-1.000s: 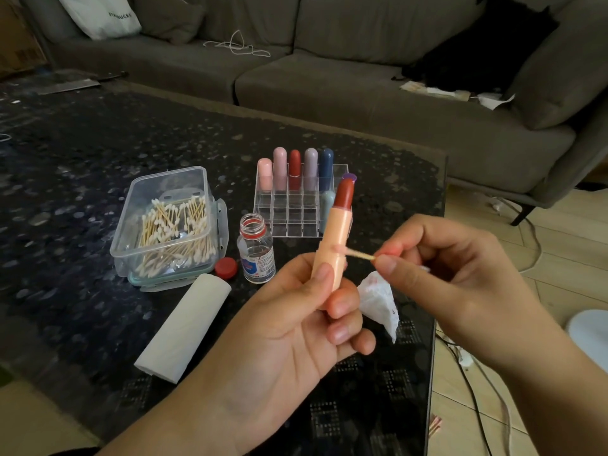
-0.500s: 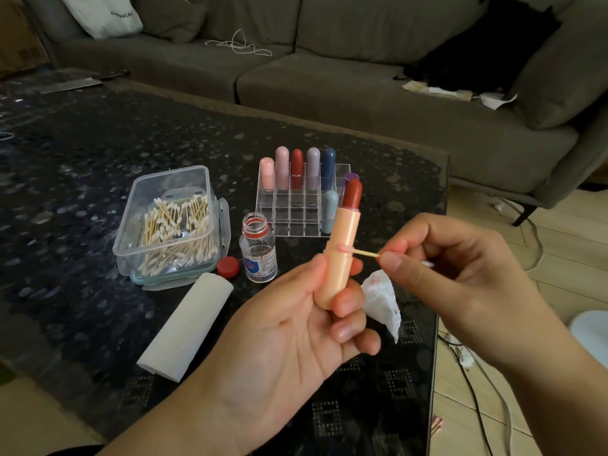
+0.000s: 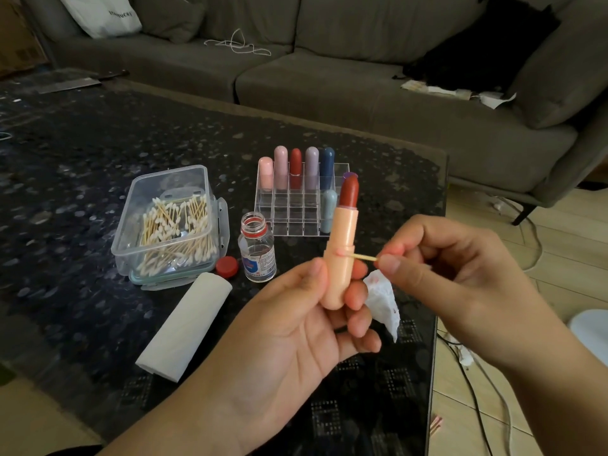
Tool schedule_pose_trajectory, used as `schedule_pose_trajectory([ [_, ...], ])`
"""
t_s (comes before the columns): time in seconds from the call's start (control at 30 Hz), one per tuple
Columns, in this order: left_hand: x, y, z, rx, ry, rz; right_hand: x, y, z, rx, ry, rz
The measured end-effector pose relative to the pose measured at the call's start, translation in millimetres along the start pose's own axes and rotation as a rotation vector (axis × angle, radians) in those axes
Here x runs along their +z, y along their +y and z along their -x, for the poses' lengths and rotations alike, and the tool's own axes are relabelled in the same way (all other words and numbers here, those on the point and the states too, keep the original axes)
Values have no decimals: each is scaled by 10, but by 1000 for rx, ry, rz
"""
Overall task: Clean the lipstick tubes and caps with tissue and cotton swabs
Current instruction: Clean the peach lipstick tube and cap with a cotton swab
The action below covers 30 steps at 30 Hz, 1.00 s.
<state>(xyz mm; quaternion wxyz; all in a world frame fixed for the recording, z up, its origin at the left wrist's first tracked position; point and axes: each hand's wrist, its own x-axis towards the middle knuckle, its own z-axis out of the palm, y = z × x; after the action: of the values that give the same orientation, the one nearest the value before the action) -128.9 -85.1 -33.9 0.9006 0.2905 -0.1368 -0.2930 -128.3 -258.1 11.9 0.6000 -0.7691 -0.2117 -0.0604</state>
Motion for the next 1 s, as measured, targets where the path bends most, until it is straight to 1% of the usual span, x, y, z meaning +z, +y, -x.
schedule_pose_trajectory([
  [0.1,-3,3,15,-13,-8,48,-14,4,-4,-9,38,1],
  [0.23,40,16,33,-46,-36,86,8,19,13,0,-4,-1],
  [0.37,82,30,53,-13,-1,23,6,16,4,3,-6,9],
  [0.5,78,30,51,-5,7,39,37,8,9,8,-38,7],
  [0.6,64,36,54,10,8,36,21,14,1,15,-22,21],
  [0.77,16,2,9,30,17,-26,61,47,-10,65,-59,-65],
  [1.0,30,21,43,18,18,4,-3,17,-4,38,-15,52],
])
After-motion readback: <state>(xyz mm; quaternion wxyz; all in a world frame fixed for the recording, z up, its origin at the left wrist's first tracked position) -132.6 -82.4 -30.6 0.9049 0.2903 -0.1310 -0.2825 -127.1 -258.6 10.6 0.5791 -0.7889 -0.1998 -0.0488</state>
